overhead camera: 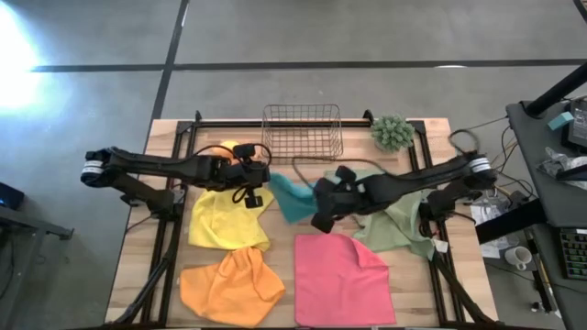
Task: Fold microfiber towels
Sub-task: Fold the blue microfiber cloth
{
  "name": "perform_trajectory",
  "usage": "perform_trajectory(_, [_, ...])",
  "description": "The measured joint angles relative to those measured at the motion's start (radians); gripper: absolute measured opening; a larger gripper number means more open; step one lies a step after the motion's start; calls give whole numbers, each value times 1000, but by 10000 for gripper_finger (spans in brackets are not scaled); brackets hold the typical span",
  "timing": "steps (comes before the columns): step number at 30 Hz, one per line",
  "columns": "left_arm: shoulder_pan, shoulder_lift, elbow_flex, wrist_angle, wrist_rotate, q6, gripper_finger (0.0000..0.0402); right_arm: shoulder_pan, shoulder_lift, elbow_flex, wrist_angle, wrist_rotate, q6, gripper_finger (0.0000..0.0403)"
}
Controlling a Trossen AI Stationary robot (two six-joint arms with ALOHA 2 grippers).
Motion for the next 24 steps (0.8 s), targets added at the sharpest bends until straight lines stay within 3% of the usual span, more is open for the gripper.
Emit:
perform_trajectory(7, [-1,-51,112,-135,2,-6,0,3,-151,11,4,-68,0,8])
perform_trajectory(11, [-1,-72,215,-213,17,-10,0,3,-194,42,3,-171,-8,8])
perform_trajectory(14, [-1,-75,298,-265,110,-13,0,-2,-209,67,-16,-290,-2,8])
perform_trajectory(24, [-22,-29,487,-472,349,-194,0,-3,-181,174,-103,-417,0,8])
